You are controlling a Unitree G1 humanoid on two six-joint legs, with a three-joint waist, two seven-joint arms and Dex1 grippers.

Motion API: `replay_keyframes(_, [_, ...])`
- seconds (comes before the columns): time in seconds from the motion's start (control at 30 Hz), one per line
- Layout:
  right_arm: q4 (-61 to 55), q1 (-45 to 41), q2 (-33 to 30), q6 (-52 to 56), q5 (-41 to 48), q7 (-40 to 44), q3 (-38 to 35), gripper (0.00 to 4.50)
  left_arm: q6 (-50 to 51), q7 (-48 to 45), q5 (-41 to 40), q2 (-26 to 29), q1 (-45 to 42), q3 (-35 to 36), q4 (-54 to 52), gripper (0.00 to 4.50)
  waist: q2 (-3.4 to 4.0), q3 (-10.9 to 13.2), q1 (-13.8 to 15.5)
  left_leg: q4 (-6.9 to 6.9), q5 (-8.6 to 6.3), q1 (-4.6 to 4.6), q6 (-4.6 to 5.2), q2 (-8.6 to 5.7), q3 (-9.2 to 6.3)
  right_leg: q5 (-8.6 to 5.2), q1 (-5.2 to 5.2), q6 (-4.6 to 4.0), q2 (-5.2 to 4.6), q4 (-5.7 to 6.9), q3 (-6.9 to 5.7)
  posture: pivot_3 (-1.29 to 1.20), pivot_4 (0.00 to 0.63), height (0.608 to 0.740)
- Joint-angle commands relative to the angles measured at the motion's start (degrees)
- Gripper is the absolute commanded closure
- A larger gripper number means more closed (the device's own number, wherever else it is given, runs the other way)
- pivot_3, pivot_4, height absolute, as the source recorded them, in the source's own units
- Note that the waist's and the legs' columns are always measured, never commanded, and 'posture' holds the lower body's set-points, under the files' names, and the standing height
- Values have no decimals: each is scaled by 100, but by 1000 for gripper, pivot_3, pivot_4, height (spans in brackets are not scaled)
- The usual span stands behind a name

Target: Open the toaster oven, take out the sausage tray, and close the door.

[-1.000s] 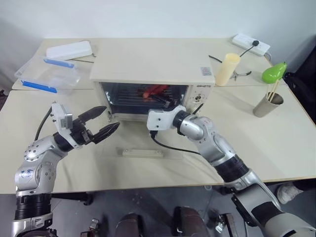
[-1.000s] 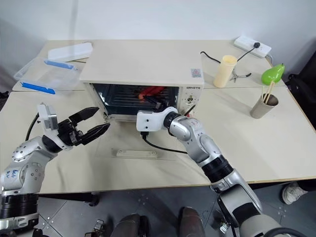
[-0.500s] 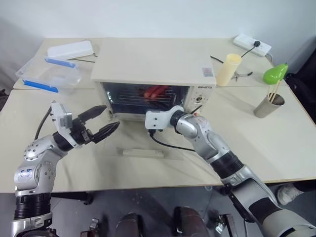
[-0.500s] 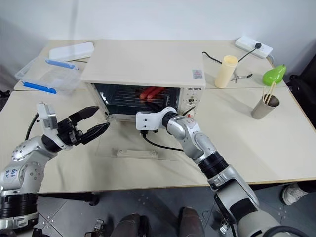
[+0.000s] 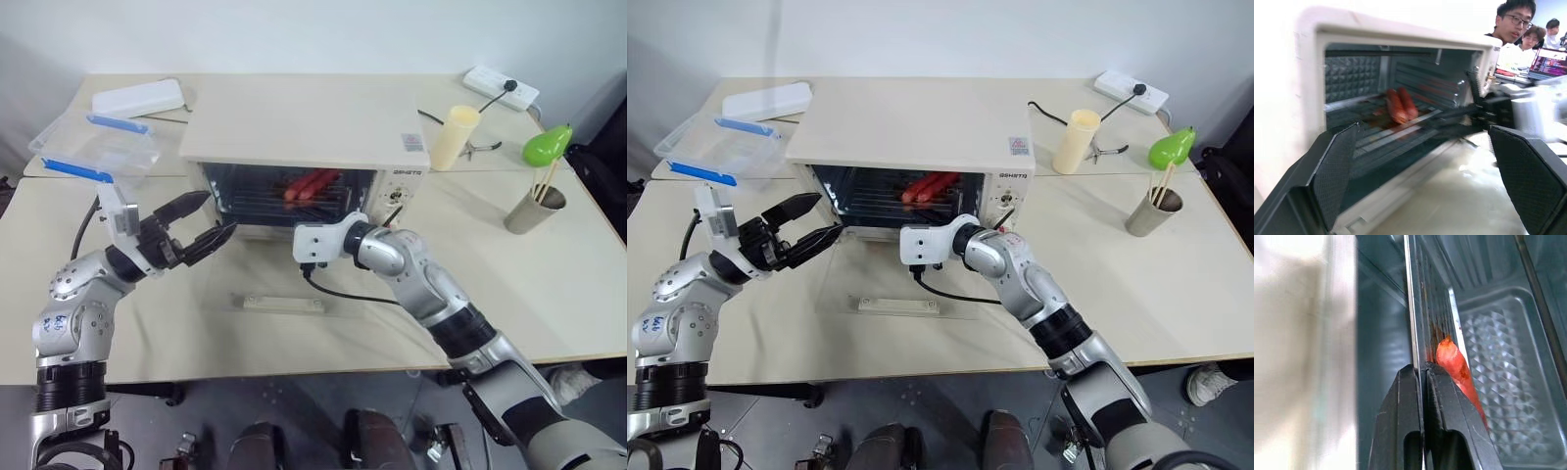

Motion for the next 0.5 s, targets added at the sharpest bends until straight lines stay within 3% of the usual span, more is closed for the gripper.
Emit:
replay_keyframes(0.03, [-758,106,-27,-155,411,274,-157,4440,-116,-102,25,36,-61,29,-16,0,0,0,-13,0,0,0,0,0,1,0,0,0,0,-1,0,0,150,740])
replay_keyframes(0.33, [-1381,1133,-853,-1074,675,372,-351,4440,276,-58,-146,163,204,173,-79,0,0,0,61,5,-1,1,1,-3,-2,0,5,0,-5,-1,0,0,150,740])
replay_keyframes(0.5, [-1615,1494,-1371,-1680,737,298,-536,4440,1388,323,-568,363,457,300,-348,0,-2,1,192,8,-1,0,2,-3,-4,0,6,0,-6,-3,3,0,150,740])
